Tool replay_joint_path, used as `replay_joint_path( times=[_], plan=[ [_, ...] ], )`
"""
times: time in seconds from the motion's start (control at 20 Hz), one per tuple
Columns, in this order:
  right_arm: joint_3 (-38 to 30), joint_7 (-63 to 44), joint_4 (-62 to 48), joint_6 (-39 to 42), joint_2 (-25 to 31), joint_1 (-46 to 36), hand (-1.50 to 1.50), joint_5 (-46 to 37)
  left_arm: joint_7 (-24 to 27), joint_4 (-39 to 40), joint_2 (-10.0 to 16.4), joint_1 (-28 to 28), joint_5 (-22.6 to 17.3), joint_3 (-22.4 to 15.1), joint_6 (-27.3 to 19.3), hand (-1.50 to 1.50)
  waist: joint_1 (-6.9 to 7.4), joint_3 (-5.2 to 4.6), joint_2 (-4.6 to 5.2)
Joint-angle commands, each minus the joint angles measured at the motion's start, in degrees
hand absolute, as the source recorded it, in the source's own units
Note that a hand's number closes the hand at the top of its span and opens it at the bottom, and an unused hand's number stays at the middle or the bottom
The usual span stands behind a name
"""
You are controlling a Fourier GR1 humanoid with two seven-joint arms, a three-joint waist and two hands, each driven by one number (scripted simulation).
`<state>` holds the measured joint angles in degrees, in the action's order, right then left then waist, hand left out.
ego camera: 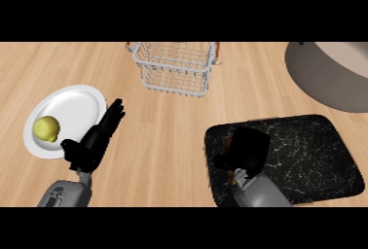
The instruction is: Pick the sweet potato from the tray and place it in the tiered basket
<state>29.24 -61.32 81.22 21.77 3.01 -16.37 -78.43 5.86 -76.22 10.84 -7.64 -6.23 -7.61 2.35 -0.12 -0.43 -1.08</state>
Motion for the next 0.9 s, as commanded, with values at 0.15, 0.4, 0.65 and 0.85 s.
replay_joint_path(
  times=[0.15,0.4,0.65,0.85],
  plan=[
    [-1.6,-0.1,-2.4,-0.3,-0.2,0.0,1.50,-4.9,1.2,-0.6,-1.2,2.3,1.9,-0.3,-0.2,0.00,0.28,0.42,1.09],
    [0.9,-1.7,-4.1,-1.1,-2.9,0.8,1.50,-8.3,1.2,-0.9,-1.4,2.0,1.6,0.2,0.9,0.00,0.35,0.42,1.08],
    [-15.9,19.8,5.5,-5.4,8.9,0.2,1.50,6.8,-2.0,-4.2,-0.7,2.5,1.3,0.5,0.9,0.00,0.27,0.53,0.98],
    [-25.5,32.3,10.2,-7.4,15.0,2.7,1.50,18.8,-3.5,-3.8,-0.3,1.5,0.6,1.8,0.7,0.00,-0.83,0.55,0.80]
  ],
)
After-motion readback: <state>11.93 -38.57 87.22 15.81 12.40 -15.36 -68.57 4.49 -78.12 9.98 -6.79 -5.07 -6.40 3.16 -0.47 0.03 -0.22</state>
